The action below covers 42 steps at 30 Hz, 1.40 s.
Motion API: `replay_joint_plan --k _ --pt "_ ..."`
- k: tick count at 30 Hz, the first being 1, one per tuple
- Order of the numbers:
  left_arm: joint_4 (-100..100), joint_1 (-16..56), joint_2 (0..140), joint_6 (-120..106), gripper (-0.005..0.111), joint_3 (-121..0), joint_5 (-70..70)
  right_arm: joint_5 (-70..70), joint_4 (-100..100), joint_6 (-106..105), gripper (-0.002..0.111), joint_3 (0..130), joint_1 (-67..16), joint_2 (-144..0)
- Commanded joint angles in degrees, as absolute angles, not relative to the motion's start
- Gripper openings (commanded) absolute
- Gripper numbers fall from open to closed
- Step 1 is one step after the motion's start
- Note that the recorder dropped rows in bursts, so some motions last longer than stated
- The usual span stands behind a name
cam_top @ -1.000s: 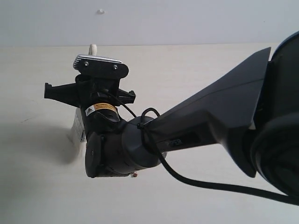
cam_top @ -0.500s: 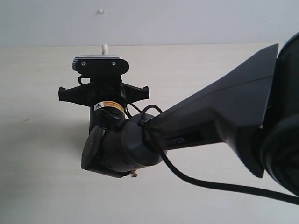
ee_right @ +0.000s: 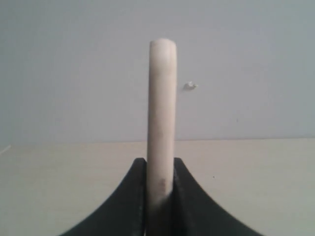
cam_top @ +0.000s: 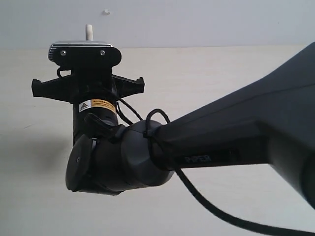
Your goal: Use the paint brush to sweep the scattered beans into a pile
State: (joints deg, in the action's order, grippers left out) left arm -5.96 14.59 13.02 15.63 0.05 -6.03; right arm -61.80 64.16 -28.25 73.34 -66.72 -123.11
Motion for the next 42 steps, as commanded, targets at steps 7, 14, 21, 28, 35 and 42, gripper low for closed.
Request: replay_joint_plan --k 7,14,21,28,35,42 --pt "-5.8 14.9 12.7 16.0 0.0 0.0 -6.0 -62.8 62.1 -21.4 0.0 81.6 -62.2 -134.0" --pt "-5.8 14.9 12.7 16.0 0.0 0.0 -6.0 -63.2 73.8 -40.3 0.0 81.6 -62.3 -133.0" --pt "-5.8 14.9 12.7 16.0 0.0 0.0 -6.0 -68.1 77.4 -43.4 0.0 81.6 -62.3 -132.7" --pt "-5.8 14.9 12.7 16.0 0.0 0.0 -6.0 -69.8 76.5 -43.4 0.0 81.6 -64.0 -130.0" --pt "-5.8 14.9 12.7 16.0 0.0 0.0 -6.0 -66.1 76.2 -43.5 0.0 81.6 -66.8 -126.3" --pt "-5.8 14.9 12.7 16.0 0.0 0.0 -6.0 -53.9 76.1 -45.4 0.0 81.6 -70.9 -126.3"
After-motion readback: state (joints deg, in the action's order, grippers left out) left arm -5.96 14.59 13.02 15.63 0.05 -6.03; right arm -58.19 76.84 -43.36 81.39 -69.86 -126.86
